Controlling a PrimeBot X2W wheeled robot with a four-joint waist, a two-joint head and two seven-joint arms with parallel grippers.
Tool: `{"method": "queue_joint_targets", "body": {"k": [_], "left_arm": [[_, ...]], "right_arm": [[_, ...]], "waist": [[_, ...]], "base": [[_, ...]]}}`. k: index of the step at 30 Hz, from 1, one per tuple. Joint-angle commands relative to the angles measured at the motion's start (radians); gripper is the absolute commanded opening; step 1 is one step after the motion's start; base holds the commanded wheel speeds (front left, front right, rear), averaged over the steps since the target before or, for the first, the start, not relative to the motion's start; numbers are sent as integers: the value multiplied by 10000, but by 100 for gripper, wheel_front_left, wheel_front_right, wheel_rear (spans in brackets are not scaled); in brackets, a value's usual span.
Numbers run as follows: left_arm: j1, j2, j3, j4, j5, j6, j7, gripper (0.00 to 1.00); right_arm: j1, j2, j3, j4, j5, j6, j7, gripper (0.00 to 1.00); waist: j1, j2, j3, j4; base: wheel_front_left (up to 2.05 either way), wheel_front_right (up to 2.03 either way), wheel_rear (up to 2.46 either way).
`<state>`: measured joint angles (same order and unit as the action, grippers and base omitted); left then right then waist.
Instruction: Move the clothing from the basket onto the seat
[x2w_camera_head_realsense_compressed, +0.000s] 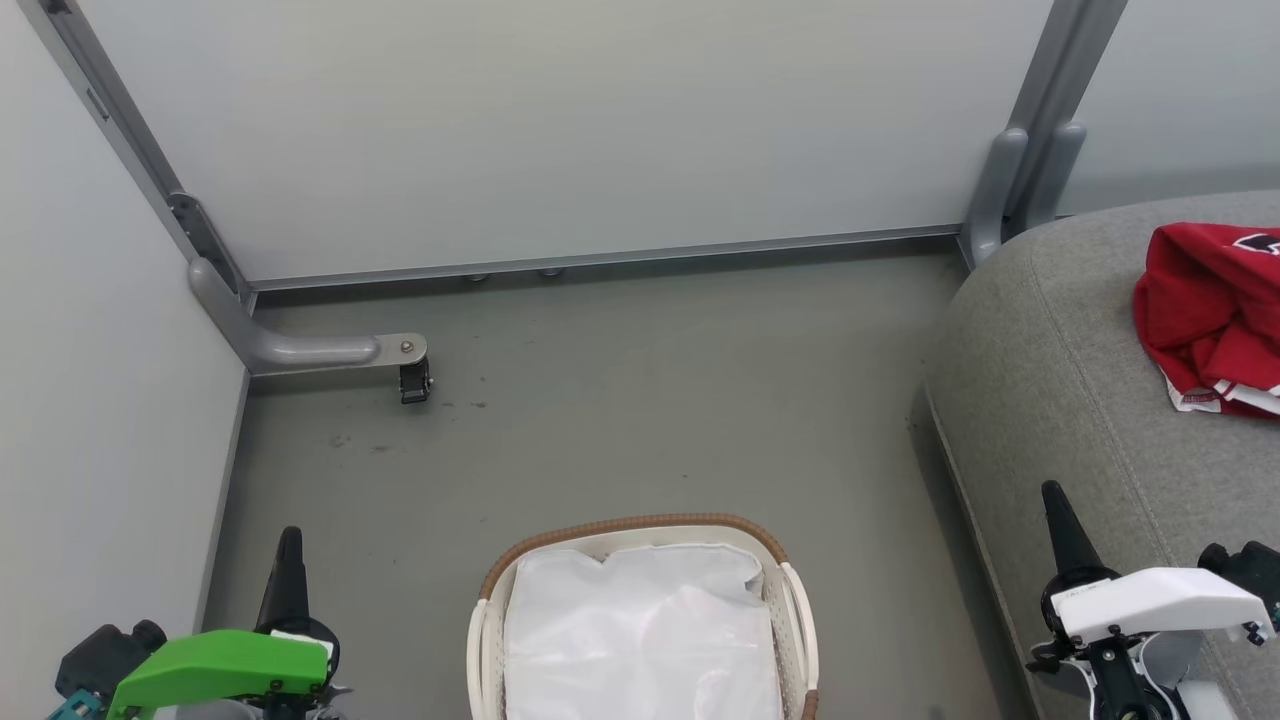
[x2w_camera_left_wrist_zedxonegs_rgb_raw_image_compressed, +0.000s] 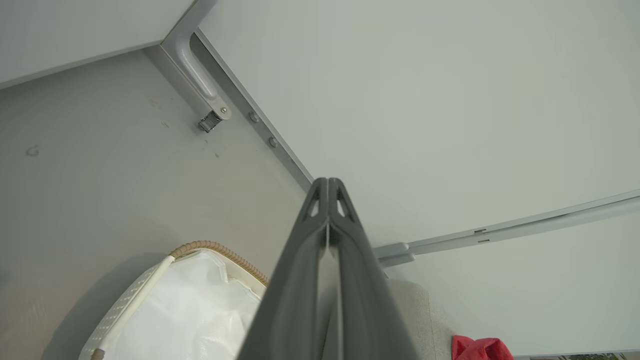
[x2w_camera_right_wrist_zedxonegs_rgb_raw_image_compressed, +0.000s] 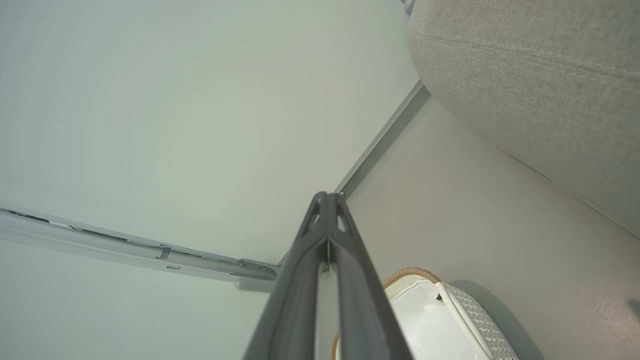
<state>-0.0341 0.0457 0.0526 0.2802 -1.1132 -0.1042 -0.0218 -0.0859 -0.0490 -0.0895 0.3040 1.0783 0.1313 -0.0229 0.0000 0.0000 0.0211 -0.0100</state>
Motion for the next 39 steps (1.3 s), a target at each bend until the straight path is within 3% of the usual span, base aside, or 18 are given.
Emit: {"method": "queue_joint_targets", "body": {"k": [1,39], "left_arm": [[-286,49,59,-121,-247,-49,53,0],[-658,64,449,-296,-3458,-213,949,0]], "right_arm": [[-193,-52,-46,-151,296,-4,75,0],[-251,-35,-193,-473,3706,-5,967,0]], "waist": [[0,0,-4,2],[0,0,-111,62]], "base": [[0,0,0],[0,0,0]]}}
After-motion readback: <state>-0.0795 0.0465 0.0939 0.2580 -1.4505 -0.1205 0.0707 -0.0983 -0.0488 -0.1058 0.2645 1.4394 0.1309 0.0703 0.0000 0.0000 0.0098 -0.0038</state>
